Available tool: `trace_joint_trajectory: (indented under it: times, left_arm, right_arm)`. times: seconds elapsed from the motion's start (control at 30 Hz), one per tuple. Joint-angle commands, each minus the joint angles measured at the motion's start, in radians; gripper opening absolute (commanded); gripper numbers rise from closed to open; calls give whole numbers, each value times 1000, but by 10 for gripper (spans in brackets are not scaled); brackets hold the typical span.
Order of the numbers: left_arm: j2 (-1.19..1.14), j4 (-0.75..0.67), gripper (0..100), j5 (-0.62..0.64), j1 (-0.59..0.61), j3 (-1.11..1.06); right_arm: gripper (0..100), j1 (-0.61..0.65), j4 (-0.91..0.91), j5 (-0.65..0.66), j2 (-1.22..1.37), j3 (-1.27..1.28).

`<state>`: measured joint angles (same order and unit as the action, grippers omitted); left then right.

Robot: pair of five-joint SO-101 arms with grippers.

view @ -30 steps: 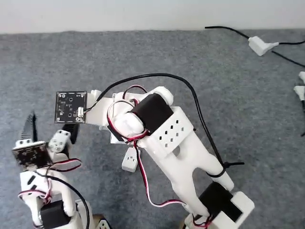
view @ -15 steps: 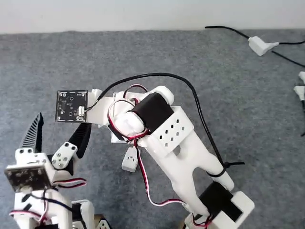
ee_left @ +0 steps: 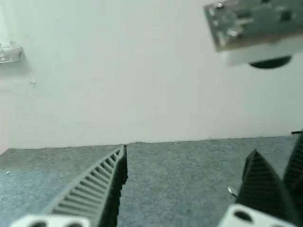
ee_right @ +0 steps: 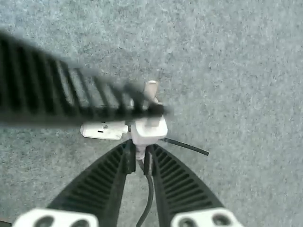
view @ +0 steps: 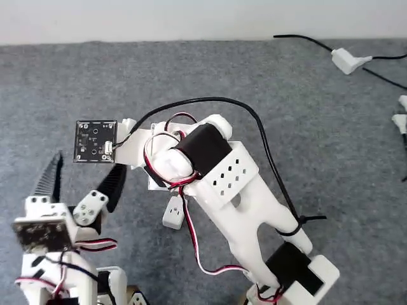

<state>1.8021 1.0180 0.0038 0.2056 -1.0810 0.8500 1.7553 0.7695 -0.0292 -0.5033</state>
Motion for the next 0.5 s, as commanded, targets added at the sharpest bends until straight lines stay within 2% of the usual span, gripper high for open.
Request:
trace_joint_trajectory:
  times: [0.0, 0.3, 0.47]
  left_arm:
    - [17, -3, 374, -14, -87, -21]
    - [17, -32, 374, -57, -94, -99]
    - [17, -115, 374, -86, -5, -182]
  right_arm:
    - [8, 22, 12, -20, -24, -12]
    - [8, 28, 16, -25, -28, -12]
    - [8, 28, 35, -26, -30, -12]
